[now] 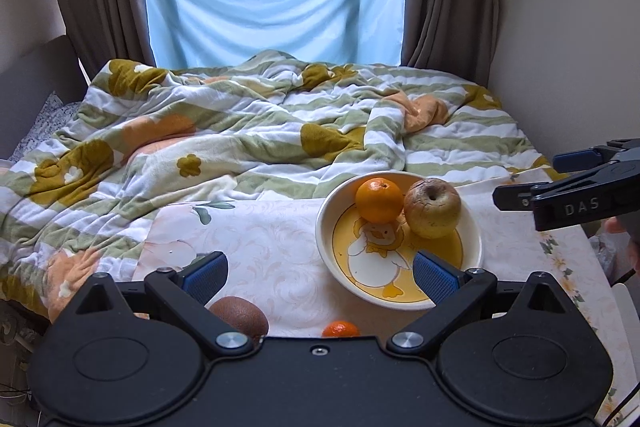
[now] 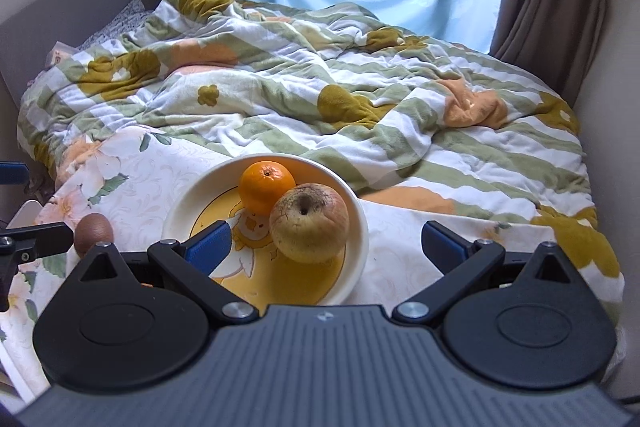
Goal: Organize fruits
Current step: 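Open both tools and withdraw them from the bowl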
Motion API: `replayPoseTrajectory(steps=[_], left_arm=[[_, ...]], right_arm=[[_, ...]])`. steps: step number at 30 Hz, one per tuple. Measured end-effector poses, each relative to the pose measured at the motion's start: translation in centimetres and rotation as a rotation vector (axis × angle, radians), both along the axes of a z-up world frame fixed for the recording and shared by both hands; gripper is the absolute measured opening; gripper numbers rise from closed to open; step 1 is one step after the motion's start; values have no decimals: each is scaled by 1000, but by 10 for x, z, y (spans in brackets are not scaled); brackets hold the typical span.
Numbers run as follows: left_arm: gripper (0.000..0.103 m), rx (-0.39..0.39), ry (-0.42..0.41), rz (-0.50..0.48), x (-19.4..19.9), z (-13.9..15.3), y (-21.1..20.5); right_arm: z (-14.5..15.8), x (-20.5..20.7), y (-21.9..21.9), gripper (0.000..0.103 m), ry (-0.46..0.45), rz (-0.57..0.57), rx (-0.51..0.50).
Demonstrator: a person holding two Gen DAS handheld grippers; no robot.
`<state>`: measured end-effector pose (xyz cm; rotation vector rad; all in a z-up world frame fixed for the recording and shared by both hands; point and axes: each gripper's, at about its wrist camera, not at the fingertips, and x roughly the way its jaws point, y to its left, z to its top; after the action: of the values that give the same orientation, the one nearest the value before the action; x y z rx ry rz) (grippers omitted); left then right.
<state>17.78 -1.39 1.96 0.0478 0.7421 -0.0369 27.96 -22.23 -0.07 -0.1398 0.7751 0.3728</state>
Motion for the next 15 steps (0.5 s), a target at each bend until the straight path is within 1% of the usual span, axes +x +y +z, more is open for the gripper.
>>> replayPoseTrajectory(steps=[8,15], left_arm=[[101,-8,-49,-9,-44,17,-19],[101,1,-66,-25,-82,21,-39]], right_arm=[[29,-57,-30,103,-38,-57,4],[38,-111,-62,103,-54,-100,21]])
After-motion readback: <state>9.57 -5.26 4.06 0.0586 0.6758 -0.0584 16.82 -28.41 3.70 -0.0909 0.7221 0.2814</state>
